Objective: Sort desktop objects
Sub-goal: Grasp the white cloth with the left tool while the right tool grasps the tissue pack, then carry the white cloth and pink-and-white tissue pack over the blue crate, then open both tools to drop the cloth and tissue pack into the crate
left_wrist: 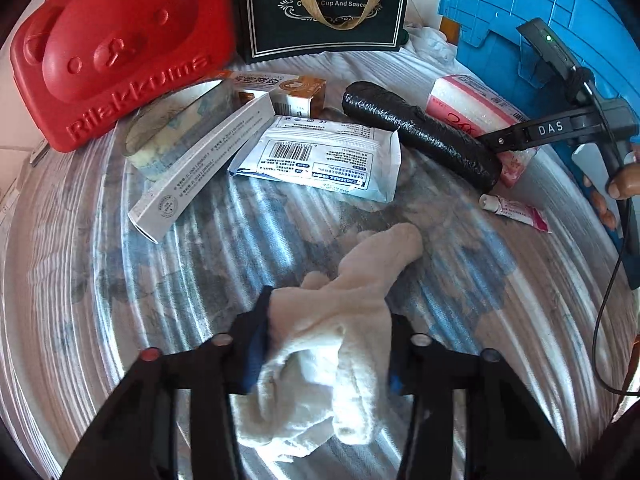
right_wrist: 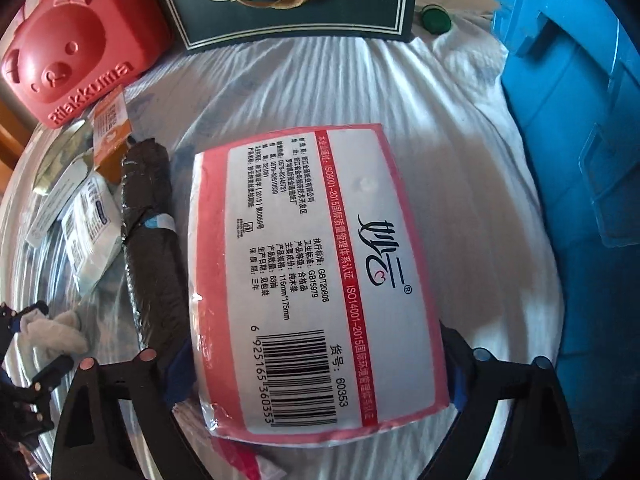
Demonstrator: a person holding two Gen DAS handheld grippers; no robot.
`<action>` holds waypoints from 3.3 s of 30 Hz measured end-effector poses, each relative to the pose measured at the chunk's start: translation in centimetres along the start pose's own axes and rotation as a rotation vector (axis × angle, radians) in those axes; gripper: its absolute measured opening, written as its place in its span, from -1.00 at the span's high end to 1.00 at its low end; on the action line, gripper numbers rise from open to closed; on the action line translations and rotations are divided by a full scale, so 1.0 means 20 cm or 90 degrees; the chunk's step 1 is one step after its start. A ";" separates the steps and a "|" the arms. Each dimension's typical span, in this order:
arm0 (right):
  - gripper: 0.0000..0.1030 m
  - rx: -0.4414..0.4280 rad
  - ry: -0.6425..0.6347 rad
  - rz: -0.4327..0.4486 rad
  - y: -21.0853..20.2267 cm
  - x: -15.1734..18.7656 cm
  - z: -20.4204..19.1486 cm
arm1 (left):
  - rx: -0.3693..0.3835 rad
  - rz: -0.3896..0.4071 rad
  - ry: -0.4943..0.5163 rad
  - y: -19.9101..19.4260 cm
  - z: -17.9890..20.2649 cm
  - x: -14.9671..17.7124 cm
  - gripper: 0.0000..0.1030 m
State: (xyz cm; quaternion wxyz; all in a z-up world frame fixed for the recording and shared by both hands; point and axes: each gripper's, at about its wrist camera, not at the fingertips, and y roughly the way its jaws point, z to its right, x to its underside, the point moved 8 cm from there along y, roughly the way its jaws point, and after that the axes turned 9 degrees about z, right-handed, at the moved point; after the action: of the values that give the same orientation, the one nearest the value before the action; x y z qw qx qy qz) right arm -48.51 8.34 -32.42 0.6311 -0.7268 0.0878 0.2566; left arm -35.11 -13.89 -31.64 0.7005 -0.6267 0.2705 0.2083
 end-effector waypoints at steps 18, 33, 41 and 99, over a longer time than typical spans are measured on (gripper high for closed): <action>-0.79 -0.029 0.008 0.176 -0.71 0.04 -0.21 | -0.065 0.137 0.042 -0.53 0.06 -0.28 0.59; -0.80 -0.022 0.025 0.408 -1.71 0.04 -0.32 | -0.112 0.326 0.094 -1.15 0.28 -0.79 0.59; -0.81 0.054 0.065 0.528 -2.26 0.15 -0.18 | -0.056 0.396 0.172 -1.31 0.67 -1.04 0.59; -0.99 0.139 0.260 0.562 -2.71 0.36 1.51 | -0.082 0.451 0.228 -1.23 2.21 -1.59 -0.26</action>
State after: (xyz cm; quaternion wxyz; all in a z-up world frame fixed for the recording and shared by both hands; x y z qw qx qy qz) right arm -25.86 48.98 9.20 0.5045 -0.5854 0.5354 0.3408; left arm -38.73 28.22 10.64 0.4865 -0.5634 0.5741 0.3409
